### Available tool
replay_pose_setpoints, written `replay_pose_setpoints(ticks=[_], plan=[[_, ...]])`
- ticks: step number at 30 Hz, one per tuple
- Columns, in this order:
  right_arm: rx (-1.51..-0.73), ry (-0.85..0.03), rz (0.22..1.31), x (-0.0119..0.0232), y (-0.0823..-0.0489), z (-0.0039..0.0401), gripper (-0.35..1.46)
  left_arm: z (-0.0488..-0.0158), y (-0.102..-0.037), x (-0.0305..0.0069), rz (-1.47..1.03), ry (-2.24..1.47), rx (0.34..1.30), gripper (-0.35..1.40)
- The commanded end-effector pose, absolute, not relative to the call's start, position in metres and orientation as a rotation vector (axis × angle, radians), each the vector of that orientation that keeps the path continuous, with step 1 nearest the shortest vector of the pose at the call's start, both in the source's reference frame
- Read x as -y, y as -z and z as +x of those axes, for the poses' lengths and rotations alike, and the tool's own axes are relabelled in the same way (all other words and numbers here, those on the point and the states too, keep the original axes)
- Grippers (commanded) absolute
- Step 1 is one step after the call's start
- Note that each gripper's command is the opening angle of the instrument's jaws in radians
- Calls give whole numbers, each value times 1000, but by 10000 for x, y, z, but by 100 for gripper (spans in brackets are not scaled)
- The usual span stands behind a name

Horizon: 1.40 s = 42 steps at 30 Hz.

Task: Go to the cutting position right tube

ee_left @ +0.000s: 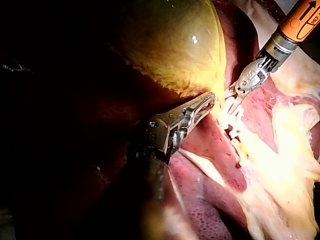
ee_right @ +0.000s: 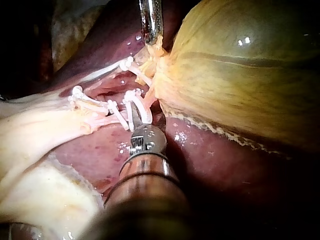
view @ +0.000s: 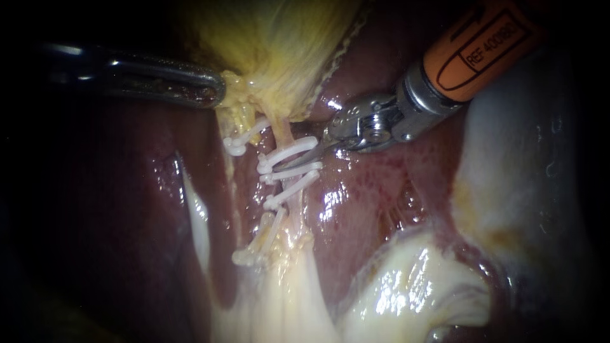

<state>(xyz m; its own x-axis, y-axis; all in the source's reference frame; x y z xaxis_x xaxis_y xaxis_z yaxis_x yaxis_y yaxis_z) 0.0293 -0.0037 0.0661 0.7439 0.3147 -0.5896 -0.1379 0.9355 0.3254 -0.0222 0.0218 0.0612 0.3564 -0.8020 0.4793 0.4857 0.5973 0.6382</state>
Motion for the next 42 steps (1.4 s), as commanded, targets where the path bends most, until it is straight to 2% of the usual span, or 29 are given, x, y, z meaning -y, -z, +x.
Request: replay_pose_setpoints(ticks=[1, 9, 14, 16, 22, 33, 42], plan=[[-691, -250, 273, 37, -660, 293, 113, -222, -612, -218, 425, 864, 857, -35], [-711, -233, 321, 39, -651, 286, 115, -221, -611, -218, 425, 863, 857, -35], [-805, -301, 456, 40, -648, 281, 113, -221, -611, -218, 425, 864, 857, -35], [-837, -311, 550, 42, -648, 280, 110, -221, -611, -218, 425, 864, 857, -35], [-898, -378, 705, 50, -654, 280, 110, -221, -611, -218, 428, 869, 857, -35], [-982, -423, 966, 74, -665, 292, 108, -221, -610, -217, 428, 869, 857, -35], [-1088, -463, 1090, 83, -654, 313, 115, -221, -610, -217, 428, 869, 857, -35]])
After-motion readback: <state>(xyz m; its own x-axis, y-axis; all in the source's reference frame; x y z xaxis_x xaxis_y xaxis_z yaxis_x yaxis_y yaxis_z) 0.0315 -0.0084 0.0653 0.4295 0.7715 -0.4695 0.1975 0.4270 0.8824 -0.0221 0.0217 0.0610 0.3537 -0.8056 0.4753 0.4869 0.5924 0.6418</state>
